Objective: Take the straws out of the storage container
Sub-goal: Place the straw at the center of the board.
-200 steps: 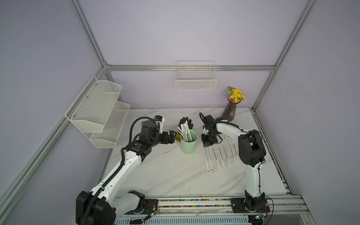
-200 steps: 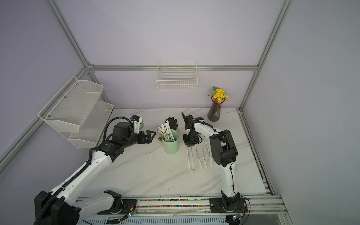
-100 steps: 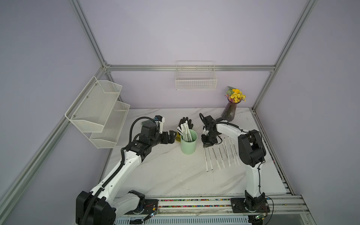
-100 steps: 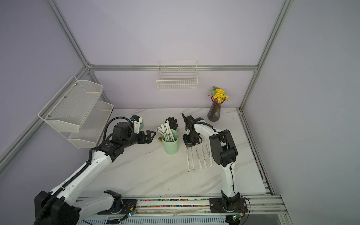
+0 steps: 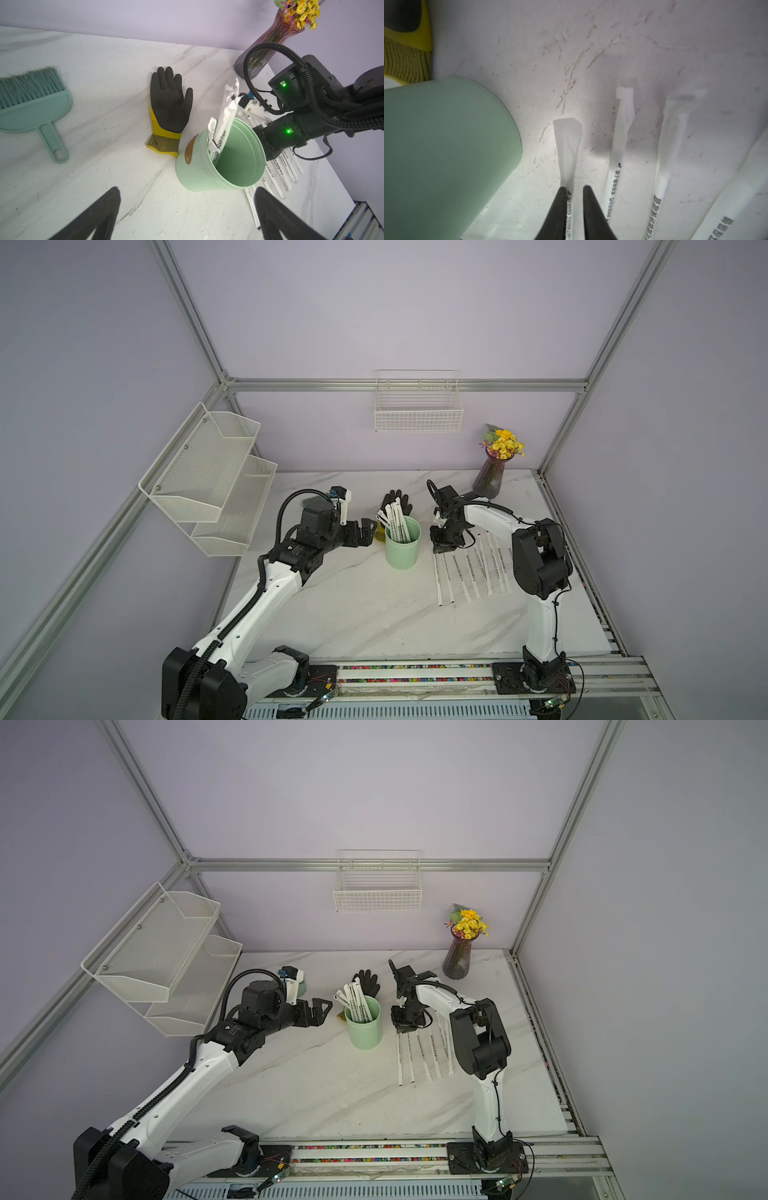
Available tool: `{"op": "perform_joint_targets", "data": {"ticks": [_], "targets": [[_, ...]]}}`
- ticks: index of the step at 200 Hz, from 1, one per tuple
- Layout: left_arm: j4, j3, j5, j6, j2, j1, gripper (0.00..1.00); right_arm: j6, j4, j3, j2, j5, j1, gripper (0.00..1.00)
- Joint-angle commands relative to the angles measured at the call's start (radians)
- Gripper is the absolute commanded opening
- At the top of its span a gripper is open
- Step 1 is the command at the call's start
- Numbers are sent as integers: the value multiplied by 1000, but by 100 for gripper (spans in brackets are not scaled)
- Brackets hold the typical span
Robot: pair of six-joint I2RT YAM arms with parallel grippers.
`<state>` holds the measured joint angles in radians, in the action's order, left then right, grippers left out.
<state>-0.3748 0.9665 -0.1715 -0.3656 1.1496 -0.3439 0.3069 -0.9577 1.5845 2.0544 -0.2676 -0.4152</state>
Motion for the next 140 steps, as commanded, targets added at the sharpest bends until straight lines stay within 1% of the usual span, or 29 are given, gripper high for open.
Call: {"op": "perform_joint_targets", "data": {"ticks": [1, 39, 121, 140], "targets": [[34, -20, -4, 1, -21, -3, 100, 13, 39, -15, -46, -37, 6, 20], [33, -22, -3, 2, -24, -3, 100, 18, 58, -23, -55, -68, 8, 21], [33, -23, -2, 2, -24, -3, 100, 52, 174, -85, -77, -228, 26, 21], [33, -23, -3, 1, -23, -3, 100, 57, 188, -92, -80, -238, 27, 21]]}}
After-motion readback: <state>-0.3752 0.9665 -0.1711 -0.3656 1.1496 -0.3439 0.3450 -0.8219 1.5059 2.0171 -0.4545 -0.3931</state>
